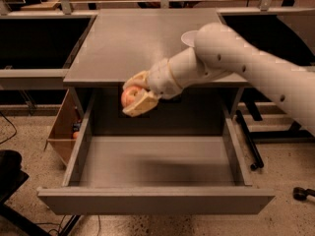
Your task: Pick apple from top drawer and place on counter
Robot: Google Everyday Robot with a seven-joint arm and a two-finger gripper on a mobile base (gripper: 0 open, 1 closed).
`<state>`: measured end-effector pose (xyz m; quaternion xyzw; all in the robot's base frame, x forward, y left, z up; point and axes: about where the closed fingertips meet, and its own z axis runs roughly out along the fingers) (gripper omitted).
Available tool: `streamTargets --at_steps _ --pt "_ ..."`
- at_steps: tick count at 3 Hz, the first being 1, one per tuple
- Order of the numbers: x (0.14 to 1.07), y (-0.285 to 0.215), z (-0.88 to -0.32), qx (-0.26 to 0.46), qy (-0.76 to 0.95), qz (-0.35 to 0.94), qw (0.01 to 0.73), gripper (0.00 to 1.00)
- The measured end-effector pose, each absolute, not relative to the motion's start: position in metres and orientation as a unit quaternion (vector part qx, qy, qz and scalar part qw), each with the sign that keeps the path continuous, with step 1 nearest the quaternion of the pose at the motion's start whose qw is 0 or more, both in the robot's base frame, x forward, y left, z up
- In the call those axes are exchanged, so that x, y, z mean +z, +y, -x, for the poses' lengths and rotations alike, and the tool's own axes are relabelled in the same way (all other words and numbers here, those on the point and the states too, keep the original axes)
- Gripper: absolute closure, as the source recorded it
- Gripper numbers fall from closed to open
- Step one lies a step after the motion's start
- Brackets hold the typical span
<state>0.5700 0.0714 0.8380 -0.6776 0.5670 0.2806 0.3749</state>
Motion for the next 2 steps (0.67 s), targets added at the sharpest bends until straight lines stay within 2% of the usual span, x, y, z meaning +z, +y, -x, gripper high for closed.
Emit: streamTargets --at_steps 2 --pt "0.936 0.083 -0.626 0.277 0.587 0.634 0.421 1.00"
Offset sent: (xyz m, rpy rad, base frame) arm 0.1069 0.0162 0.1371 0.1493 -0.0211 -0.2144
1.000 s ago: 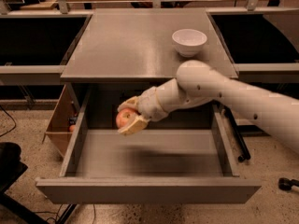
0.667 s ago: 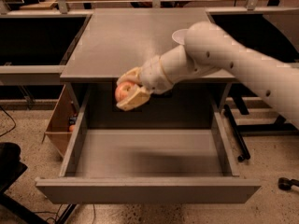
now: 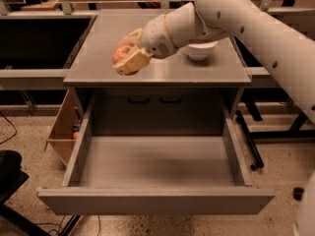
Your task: Pick apple from top drawer and place on counter
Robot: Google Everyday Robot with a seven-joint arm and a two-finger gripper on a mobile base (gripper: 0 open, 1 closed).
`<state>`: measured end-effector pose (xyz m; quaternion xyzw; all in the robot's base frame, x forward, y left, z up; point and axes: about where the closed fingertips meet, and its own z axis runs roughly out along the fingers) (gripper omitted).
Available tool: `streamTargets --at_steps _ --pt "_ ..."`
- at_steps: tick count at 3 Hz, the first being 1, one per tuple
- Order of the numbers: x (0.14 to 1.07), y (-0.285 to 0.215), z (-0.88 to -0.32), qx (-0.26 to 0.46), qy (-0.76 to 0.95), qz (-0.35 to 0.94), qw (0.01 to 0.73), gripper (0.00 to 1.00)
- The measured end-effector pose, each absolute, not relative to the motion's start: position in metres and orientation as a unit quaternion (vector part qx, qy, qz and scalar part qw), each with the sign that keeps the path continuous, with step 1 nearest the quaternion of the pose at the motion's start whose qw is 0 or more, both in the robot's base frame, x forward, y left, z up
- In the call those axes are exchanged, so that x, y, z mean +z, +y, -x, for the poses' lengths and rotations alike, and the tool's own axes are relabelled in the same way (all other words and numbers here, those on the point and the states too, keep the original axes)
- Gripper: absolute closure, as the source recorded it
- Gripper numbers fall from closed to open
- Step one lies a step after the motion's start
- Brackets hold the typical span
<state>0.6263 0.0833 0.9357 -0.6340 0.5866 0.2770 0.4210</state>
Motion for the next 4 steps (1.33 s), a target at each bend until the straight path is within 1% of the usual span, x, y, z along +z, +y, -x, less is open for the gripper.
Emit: streamTargets --at_steps 2,3,4 --pt "0.942 0.114 -0.711 0.266 0.632 0.564 0.461 1.00" --pt "0.927 0.134 -0.745 0.259 0.654 0.542 0.459 1.00" --pt "0.897 0.152 -0.771 0.260 0.680 0.524 0.441 1.00"
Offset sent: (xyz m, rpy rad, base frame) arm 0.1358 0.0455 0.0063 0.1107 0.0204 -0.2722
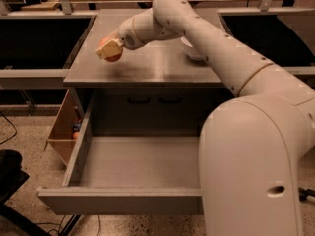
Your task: Pick apple from top drawer and place on counter
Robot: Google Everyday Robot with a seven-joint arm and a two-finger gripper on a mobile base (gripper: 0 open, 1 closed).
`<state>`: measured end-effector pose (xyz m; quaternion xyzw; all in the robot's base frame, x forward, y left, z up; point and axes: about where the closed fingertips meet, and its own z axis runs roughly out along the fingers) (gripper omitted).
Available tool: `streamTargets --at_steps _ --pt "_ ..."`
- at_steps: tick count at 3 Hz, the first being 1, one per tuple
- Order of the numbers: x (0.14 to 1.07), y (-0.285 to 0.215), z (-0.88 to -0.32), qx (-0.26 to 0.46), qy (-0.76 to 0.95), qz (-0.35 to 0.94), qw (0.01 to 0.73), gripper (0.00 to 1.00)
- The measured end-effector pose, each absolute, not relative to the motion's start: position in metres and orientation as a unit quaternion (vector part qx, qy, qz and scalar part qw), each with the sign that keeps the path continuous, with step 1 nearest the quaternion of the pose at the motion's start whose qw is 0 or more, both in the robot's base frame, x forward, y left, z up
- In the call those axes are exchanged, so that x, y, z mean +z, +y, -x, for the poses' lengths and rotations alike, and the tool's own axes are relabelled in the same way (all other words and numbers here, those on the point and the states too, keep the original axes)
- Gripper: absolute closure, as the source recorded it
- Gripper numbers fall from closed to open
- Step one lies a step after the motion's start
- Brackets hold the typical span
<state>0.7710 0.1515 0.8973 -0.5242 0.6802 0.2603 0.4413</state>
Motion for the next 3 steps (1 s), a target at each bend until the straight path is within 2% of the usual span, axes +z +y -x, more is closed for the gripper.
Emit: streamTargets --at_steps 2,3 --pt "0.855 0.169 -0.792 0.256 0.709 0.515 0.408 1.00" --pt "0.855 0.169 -0.792 0.256 0.709 0.515 0.408 0.81"
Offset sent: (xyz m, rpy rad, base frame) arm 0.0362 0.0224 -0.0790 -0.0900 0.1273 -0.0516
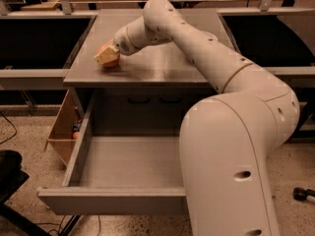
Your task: Pick apple from top drawer and place on counter
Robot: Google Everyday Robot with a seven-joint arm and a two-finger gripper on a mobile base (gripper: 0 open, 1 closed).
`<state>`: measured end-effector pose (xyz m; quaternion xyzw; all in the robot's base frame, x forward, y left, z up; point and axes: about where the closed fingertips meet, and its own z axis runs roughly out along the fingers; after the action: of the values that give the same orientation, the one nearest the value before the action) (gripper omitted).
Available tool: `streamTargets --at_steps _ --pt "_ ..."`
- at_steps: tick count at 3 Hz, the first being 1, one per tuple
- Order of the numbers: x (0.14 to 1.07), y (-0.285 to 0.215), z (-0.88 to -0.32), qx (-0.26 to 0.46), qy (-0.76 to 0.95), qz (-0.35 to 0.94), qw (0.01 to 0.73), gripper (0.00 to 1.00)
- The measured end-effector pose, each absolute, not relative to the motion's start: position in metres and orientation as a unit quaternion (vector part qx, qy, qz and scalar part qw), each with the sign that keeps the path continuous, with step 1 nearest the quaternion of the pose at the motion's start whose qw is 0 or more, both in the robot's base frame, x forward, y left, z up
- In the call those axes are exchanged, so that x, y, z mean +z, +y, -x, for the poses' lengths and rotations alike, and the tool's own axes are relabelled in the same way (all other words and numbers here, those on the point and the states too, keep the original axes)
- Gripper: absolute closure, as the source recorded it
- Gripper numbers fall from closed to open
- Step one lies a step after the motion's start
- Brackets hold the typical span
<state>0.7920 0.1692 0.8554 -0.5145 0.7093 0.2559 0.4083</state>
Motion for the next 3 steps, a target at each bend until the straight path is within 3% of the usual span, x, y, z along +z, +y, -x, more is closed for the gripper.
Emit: streamTargets --at_steps 3 --pt "0.8553 0.1693 -0.7920 0.256 0.709 0.515 0.408 0.11"
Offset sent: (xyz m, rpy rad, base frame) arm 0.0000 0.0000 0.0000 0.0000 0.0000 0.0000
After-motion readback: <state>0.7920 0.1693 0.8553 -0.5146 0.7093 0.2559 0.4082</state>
